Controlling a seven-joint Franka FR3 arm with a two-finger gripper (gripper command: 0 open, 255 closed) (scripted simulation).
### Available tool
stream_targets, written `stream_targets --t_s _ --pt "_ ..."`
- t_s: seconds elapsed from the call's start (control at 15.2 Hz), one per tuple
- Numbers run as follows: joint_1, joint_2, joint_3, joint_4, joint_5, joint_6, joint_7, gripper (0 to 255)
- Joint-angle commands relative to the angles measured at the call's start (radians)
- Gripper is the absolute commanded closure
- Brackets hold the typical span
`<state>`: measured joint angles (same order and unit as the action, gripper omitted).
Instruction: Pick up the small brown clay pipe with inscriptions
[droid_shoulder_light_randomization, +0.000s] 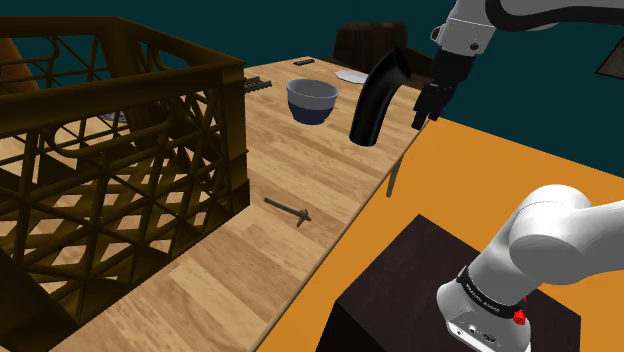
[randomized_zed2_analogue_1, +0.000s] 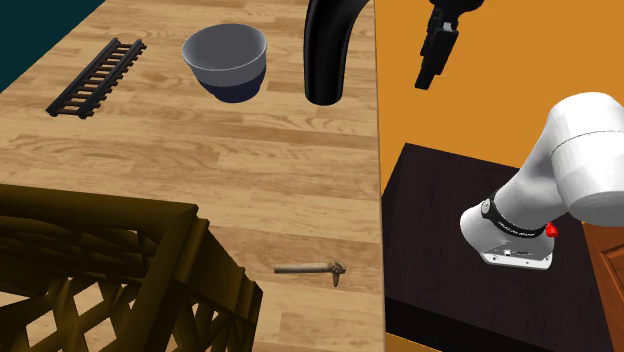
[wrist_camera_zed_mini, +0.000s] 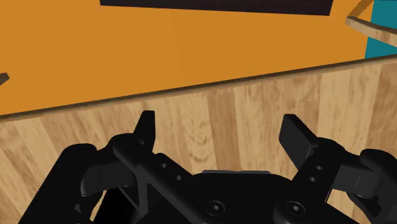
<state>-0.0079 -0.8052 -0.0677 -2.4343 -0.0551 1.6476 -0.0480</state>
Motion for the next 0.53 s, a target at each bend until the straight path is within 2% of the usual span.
stream_targets --t_s 0.0,0.46 --pt "0.0 0.0 0.0 0.0 0.0 0.0 0.0 0" --pt "0.085 0.142 0.092 0.011 0.095 0.102 0.062 0"
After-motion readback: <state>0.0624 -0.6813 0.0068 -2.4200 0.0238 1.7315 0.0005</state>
